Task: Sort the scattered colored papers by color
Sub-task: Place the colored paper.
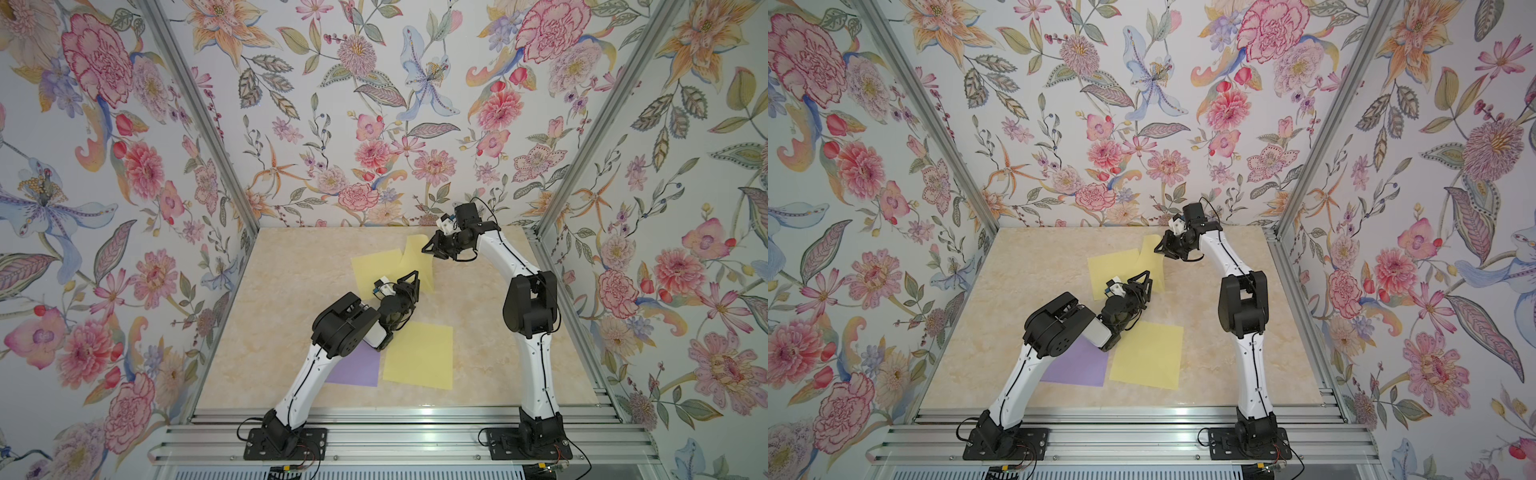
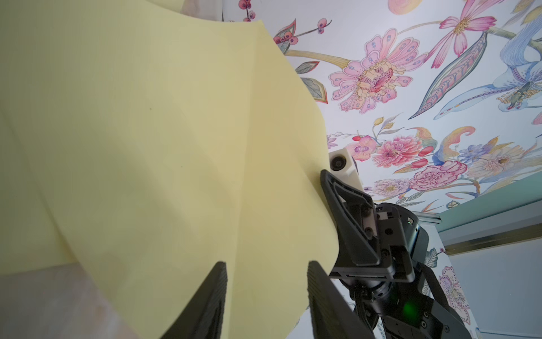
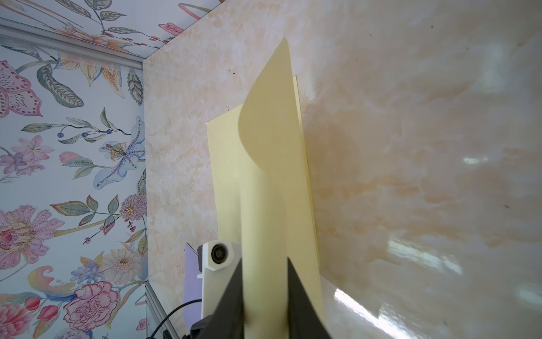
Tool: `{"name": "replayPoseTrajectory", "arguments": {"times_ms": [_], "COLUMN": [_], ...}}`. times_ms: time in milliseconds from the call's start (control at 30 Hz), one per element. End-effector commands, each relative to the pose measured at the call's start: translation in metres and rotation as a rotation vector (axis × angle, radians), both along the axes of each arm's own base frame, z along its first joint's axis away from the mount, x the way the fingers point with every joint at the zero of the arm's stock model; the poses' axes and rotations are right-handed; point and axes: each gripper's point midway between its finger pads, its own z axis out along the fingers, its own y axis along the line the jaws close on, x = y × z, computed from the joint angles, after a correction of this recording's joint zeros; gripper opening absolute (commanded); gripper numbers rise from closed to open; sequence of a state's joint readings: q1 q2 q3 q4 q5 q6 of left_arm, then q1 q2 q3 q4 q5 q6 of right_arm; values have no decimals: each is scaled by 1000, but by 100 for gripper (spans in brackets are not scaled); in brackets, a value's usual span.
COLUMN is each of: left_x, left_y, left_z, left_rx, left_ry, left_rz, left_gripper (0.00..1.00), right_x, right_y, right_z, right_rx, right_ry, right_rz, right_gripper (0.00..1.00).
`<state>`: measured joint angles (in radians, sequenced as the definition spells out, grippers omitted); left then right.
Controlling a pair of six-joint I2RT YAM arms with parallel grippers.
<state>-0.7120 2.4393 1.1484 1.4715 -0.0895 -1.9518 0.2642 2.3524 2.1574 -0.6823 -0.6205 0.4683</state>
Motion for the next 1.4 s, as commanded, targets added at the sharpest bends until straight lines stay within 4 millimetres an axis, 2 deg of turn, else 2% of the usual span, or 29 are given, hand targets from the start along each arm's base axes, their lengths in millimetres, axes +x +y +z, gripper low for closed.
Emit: {"name": "replayPoseTrajectory", "arguments": {"times_ms": [0,133,333,500,600,800,933,1033,1267,1367], "left_x": [6,-5,-20,-28,-34,-46,-48,-44,-35,-35], "left_y": [2,-1,-12,-26,-31,-26,-25,-30,-34,-36], "left_z": [-13,-3,16,21,17,20,26,21,13,17], "left_rx": [11,9,11,-1,-5,22,34,28,14,5], "left_ry": [-2,1,2,13,35,60,52,55,59,52], "left_rz": [8,-28,-76,-114,-124,-127,-126,-130,-100,-102], "left_gripper": [47,48,54,61,64,66,68,68,69,69], "right_x": [-3,1,4,6,7,8,8,7,8,11], "right_y": [2,-2,-3,-3,-1,-2,-1,1,2,1], "right_z": [31,31,34,34,35,32,33,36,54,64], "right_rx": [20,19,21,18,21,12,17,18,32,33], "right_ry": [-68,-69,-77,-76,-78,-75,-78,-78,-101,-110], "right_rz": [16,6,3,4,5,6,5,8,-1,-3], "right_gripper": [22,22,22,21,21,21,20,20,20,20]}}
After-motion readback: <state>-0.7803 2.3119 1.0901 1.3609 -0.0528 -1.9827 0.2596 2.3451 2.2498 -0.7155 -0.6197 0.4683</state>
